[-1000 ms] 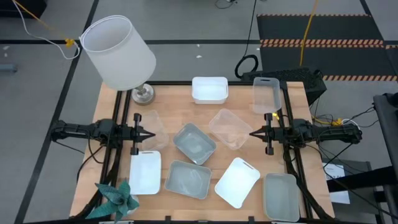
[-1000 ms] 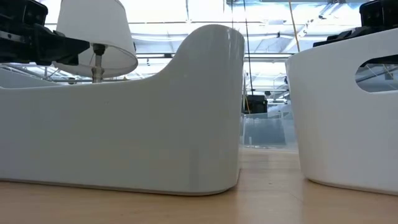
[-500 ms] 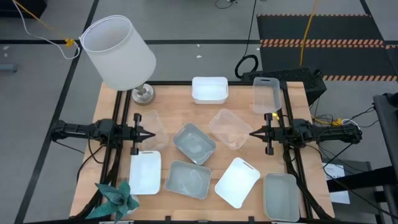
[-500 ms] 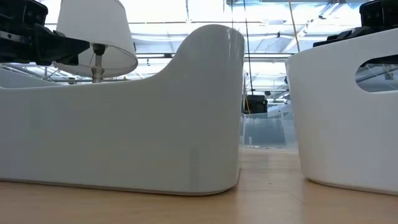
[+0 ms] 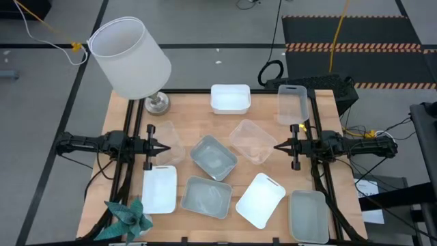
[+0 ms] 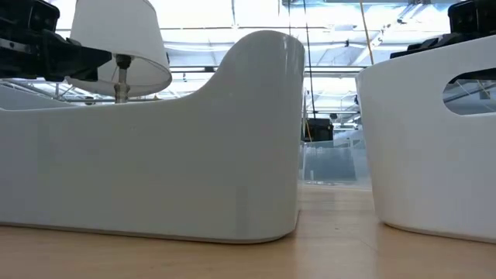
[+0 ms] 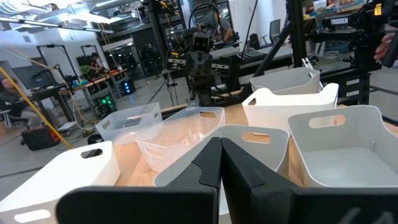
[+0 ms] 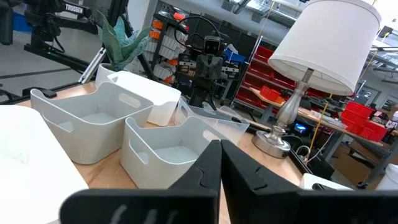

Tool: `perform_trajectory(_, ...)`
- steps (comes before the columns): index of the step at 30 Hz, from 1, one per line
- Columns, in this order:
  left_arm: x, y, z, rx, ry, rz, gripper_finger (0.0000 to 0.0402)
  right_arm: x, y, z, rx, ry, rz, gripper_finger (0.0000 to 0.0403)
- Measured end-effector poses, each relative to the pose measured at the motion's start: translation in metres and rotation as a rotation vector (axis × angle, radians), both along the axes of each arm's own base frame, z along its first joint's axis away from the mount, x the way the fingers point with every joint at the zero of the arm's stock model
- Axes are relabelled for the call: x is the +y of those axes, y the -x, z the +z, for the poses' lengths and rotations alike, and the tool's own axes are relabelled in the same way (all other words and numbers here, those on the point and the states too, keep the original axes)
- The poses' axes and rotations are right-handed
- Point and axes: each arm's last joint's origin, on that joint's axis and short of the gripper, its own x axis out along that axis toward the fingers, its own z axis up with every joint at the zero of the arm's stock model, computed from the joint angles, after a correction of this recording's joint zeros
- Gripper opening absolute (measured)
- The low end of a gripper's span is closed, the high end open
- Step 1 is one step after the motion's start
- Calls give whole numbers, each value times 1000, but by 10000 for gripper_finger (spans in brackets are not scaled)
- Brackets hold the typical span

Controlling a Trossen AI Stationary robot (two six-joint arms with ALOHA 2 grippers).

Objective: Stack baskets by color

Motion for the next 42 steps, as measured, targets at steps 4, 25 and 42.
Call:
perform_trajectory(4, 0, 0, 0, -1, 0, 0, 12, 0, 0, 0, 0, 0, 0, 0)
perform_trajectory(25, 0, 0, 0, 0, 0, 1, 12, 0, 0, 0, 4, -74, 4, 0)
perform_trajectory(42, 0, 0, 0, -1, 10, 0, 12, 0, 0, 0, 19, -378, 20, 0)
